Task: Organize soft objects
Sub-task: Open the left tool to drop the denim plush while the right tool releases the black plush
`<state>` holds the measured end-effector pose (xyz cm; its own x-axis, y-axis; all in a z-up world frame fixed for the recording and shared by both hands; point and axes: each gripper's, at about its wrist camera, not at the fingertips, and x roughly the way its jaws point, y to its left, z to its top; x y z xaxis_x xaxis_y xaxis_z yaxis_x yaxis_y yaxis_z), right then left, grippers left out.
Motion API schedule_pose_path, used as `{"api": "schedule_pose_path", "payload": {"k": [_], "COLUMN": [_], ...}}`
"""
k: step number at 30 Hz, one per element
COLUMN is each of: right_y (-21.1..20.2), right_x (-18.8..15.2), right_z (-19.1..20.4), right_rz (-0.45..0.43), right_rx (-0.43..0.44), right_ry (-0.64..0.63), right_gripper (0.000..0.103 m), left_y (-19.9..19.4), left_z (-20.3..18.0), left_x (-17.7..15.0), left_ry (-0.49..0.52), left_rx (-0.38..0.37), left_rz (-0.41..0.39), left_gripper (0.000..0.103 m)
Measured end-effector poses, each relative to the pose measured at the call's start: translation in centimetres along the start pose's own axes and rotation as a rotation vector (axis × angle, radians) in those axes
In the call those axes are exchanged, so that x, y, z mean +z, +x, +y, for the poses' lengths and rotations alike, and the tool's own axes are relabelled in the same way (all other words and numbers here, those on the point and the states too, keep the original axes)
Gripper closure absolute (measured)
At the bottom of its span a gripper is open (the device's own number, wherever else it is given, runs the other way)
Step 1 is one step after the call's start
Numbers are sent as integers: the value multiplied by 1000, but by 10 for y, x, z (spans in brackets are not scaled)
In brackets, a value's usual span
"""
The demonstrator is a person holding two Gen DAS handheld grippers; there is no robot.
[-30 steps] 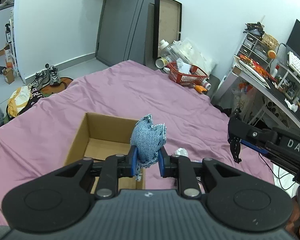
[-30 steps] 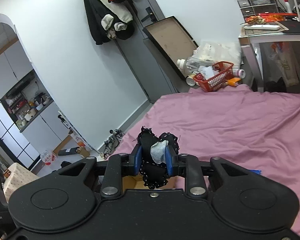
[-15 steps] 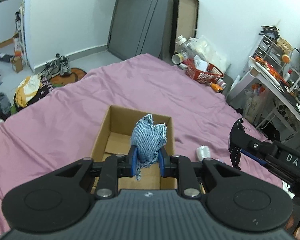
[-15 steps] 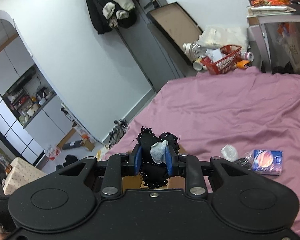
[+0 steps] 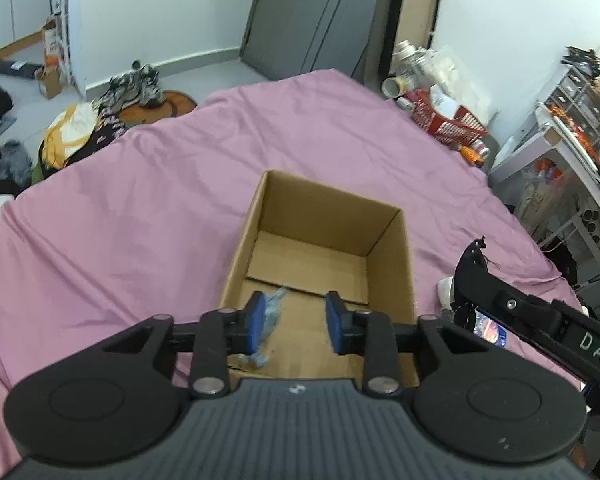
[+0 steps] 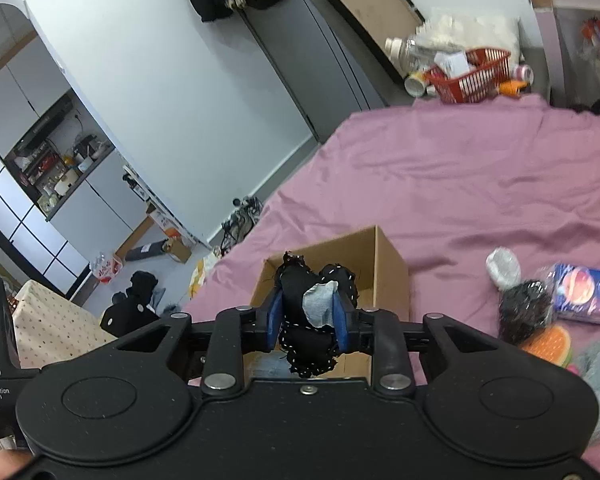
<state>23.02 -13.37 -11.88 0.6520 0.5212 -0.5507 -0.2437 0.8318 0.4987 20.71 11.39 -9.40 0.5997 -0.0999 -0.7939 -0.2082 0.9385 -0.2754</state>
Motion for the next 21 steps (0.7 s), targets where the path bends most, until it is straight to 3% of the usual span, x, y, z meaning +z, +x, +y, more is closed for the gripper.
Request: {"api": "schedule_pose_path", "payload": {"k": [6,8,12,15,17,21], "right_y": [9,12,8,-4,-15,-35], "right_x": [-4,-4,0,4,6,10], "right_z": [8,12,17,13,8,-2], "right_rz": [35,56,47,24,4,-20], "right_rx": [20,24,11,-10,-30,-68], "right_ry": [-1,-2,-23,-18,-16,-19], "right_gripper": [69,57,50,39,27,19], "left_y": [-3,-4,-7,-10,-11,-18], "left_z": [10,11,9,5,1,-7], "left_x": [4,5,6,2,2,1], "left_ry": [-23,-22,-13,5,14,28], "left_rx": [19,21,65,105,119,139], "left_rz": [-18,-14,-26,-41,-38,-42], "left_gripper": [59,58,40,32,29,26]}}
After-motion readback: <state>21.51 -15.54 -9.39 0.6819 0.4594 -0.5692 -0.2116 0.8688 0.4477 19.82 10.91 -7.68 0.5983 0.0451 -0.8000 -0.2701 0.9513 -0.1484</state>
